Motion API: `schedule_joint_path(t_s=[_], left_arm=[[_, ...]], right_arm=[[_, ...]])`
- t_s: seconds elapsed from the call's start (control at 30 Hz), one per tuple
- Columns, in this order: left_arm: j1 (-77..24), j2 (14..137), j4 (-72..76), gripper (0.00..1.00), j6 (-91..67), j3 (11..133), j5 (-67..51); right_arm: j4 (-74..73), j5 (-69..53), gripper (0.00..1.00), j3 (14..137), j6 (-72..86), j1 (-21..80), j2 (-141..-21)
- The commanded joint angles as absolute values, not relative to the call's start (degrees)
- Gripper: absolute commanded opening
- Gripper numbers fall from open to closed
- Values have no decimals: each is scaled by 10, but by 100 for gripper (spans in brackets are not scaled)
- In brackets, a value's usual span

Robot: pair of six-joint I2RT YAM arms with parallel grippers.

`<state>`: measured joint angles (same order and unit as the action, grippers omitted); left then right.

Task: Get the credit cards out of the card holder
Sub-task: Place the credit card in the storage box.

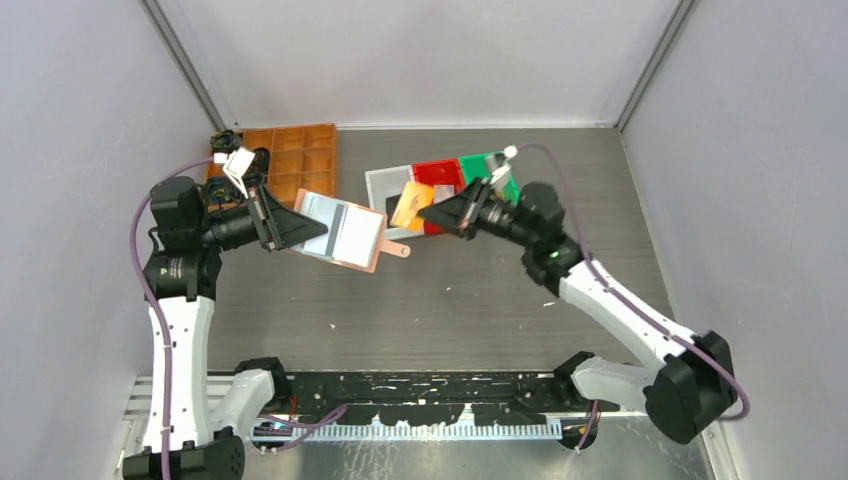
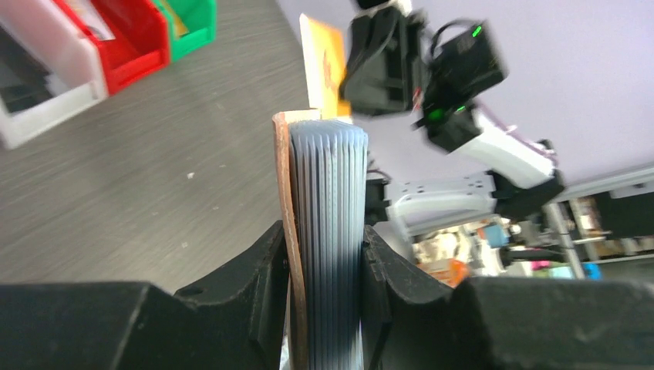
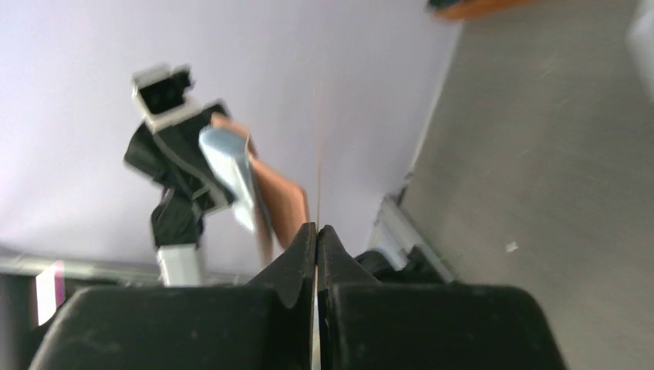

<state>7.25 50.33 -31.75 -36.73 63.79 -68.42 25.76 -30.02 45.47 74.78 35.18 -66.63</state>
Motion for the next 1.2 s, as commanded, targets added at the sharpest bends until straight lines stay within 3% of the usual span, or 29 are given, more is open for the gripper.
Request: schedule_joint_path(t_s=[0.0,0.13,0.23,0.37,0.57,0.87,1.17], left_arm=[[72,508,-435,0,-205,697,-628],[72,514,-467,0,-164,701,-606],[72,514,-463,0,-170,697,-613],[72,507,-474,0,-160,704,-615],[72,500,-495,0,-142,710,-623],[72,506,-502,0,-134,719,-630],[72,516,-497,0,-140,727,-636]], right_arm=[[-133,-322,1,593,535,245,-619],[-328,-241,1,691,378,171,-668],[-414,-109,0,757,294,166,-732],[-463,29,0,826,222,163,-834],[-471,98,0,913,174,162,-963],[-504,109,0,1080,141,162,-1136],[-499,48,0,1151,138,162,-1232]])
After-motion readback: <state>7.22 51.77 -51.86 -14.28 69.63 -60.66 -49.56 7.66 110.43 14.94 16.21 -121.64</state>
